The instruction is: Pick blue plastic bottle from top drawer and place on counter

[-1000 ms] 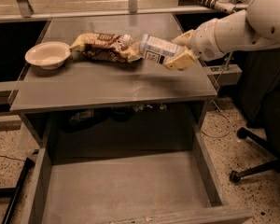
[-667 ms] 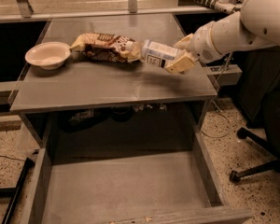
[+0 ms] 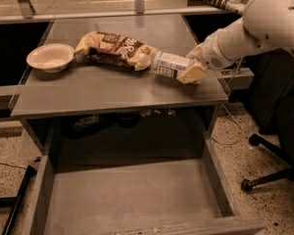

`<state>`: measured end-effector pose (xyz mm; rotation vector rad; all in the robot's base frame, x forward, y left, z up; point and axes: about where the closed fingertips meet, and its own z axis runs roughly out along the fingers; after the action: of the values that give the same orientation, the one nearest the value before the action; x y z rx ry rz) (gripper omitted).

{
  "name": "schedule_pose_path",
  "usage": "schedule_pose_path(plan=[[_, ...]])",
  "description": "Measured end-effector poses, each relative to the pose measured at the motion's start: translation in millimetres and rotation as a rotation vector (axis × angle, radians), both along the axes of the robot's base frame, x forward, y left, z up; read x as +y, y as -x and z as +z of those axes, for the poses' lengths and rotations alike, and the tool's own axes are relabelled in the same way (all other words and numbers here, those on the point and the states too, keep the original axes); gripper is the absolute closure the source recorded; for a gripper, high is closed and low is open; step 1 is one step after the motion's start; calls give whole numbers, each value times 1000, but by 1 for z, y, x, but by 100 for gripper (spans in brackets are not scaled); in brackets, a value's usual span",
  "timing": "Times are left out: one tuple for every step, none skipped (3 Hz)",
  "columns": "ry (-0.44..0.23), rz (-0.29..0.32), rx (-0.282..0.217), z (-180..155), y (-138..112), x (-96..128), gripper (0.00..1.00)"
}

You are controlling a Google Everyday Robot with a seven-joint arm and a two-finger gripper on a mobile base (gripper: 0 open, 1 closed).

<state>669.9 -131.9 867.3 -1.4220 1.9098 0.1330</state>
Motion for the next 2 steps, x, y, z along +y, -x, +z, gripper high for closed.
schedule_pose_path(plan=[[39,-16,22,-10,-2,-5,100],[64,-28,32,-16,-3,-7,81]])
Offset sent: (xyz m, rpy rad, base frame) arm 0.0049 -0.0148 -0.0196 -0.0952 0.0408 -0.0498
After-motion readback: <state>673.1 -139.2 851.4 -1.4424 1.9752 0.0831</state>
